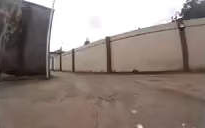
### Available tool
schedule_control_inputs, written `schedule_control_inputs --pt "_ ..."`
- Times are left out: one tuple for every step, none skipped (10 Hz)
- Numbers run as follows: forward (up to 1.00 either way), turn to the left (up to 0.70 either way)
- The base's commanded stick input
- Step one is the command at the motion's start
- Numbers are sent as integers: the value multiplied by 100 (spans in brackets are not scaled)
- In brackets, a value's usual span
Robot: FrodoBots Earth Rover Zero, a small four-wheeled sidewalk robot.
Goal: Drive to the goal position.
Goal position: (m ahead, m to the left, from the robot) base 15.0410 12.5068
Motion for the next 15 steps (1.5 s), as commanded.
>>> schedule_control_inputs --pt "30 0" --pt "30 0" --pt "30 0" --pt "30 0" --pt "30 0" --pt "30 0" --pt "30 0" --pt "30 0" --pt "30 0" --pt "30 0" --pt "30 0" --pt "30 0" --pt "30 0" --pt "30 0" --pt "30 0"
